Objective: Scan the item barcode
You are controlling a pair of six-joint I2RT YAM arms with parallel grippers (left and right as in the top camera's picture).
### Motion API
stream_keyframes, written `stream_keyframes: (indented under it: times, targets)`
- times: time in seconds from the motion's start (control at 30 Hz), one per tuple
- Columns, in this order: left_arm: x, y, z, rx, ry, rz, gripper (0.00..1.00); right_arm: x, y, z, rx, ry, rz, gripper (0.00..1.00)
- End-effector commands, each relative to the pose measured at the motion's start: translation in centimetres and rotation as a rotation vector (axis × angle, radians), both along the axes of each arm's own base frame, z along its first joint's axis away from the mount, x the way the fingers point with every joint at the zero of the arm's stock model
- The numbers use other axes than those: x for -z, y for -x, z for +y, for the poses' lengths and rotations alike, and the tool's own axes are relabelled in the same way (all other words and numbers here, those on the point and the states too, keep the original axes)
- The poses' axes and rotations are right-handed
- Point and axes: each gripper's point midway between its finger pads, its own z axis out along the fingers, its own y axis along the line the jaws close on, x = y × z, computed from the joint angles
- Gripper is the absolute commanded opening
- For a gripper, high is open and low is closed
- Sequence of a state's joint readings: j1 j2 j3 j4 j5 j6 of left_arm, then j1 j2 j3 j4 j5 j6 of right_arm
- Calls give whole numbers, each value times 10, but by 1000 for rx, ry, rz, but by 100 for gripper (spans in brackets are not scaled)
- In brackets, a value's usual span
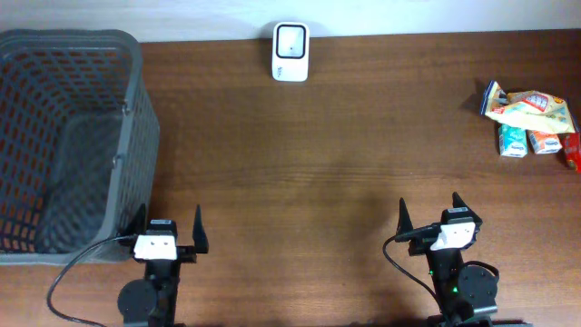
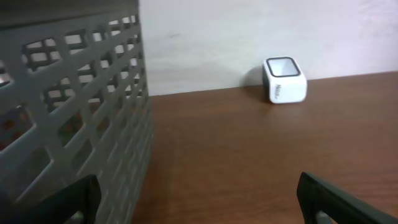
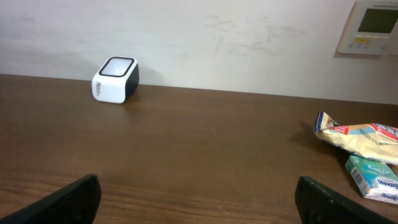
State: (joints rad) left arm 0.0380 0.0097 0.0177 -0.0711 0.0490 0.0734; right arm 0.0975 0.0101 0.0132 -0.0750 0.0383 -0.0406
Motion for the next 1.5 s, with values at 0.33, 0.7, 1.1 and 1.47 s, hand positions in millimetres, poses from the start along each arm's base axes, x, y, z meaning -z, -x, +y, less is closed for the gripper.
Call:
stream_keyframes:
  times: [0.33,0.7,1.1,1.47]
  targets:
    - [7,1,15,-87,61,16,99,4,0,-2,6,1,6,98]
    - [7,0,14,-80,59,16,99,4,0,-2,6,1,6,98]
    - [6,0,14,-81,57,15,99,4,0,-2,6,1,6,98]
    - [7,0,14,-81,57,16,99,4,0,-2,6,1,6,98]
